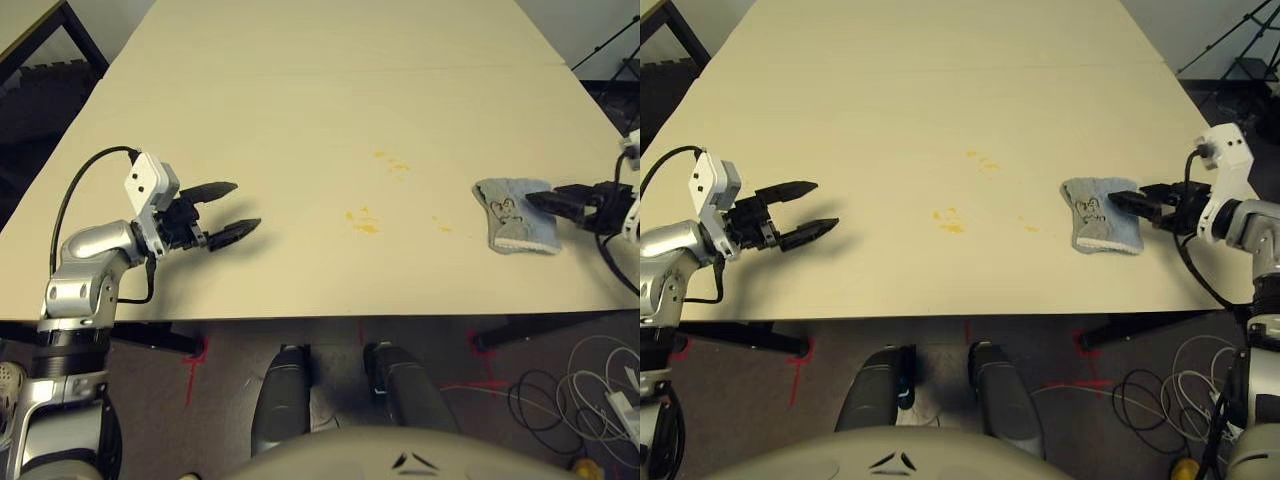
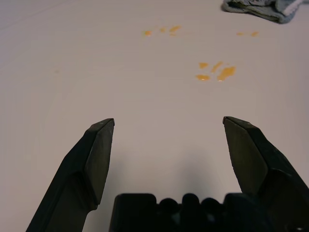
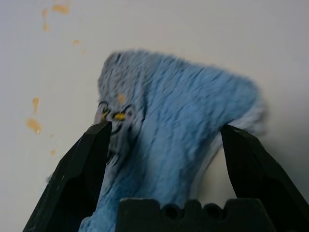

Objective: Wipe the water off the table with a rag.

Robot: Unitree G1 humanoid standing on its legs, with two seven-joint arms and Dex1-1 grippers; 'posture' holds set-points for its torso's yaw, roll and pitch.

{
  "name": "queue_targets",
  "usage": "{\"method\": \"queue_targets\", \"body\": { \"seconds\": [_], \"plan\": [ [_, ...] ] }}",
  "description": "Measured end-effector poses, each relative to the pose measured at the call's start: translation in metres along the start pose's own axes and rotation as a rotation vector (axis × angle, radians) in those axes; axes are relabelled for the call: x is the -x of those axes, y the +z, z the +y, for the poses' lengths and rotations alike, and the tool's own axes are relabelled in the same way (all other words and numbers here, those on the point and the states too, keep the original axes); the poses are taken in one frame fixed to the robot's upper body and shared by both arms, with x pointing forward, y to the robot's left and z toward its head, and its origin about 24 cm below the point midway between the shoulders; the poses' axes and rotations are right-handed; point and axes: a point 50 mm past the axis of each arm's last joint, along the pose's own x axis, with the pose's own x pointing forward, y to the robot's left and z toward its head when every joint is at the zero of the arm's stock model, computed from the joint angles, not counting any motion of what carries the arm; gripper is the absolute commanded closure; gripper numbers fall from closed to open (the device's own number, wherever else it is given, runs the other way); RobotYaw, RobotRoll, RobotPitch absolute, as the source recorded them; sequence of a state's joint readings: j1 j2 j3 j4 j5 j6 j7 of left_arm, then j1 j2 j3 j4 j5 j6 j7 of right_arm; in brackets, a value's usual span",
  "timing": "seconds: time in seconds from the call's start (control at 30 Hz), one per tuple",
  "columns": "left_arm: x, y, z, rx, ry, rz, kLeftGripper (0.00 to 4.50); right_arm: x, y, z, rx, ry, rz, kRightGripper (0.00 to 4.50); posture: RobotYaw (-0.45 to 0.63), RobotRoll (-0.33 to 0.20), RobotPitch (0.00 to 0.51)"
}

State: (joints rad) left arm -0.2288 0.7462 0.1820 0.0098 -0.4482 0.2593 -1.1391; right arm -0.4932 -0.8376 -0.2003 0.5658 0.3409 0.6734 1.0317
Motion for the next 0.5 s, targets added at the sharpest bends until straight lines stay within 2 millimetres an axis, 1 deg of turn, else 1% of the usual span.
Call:
{"method": "queue_targets", "body": {
  "seconds": [0.1, 0.3, 0.4, 0.5],
  "plan": [
    [0.000, -0.001, -0.002, -0.024, -0.016, 0.006, 0.00, -0.004, 0.000, 0.004, 0.000, 0.013, 0.004, 0.03, 0.19, 0.000, 0.163],
    [-0.003, -0.004, -0.005, -0.151, -0.056, 0.024, 0.00, -0.009, -0.003, 0.009, -0.002, 0.024, 0.014, 0.03, 0.19, 0.000, 0.167],
    [-0.002, -0.011, -0.007, -0.180, -0.072, 0.042, 0.00, -0.010, -0.004, 0.010, 0.004, 0.027, 0.021, 0.62, 0.19, 0.000, 0.168],
    [-0.002, -0.016, -0.008, -0.184, -0.086, 0.052, 0.00, -0.010, -0.006, 0.012, -0.001, 0.040, 0.031, 1.64, 0.19, 0.000, 0.169]
  ]
}}
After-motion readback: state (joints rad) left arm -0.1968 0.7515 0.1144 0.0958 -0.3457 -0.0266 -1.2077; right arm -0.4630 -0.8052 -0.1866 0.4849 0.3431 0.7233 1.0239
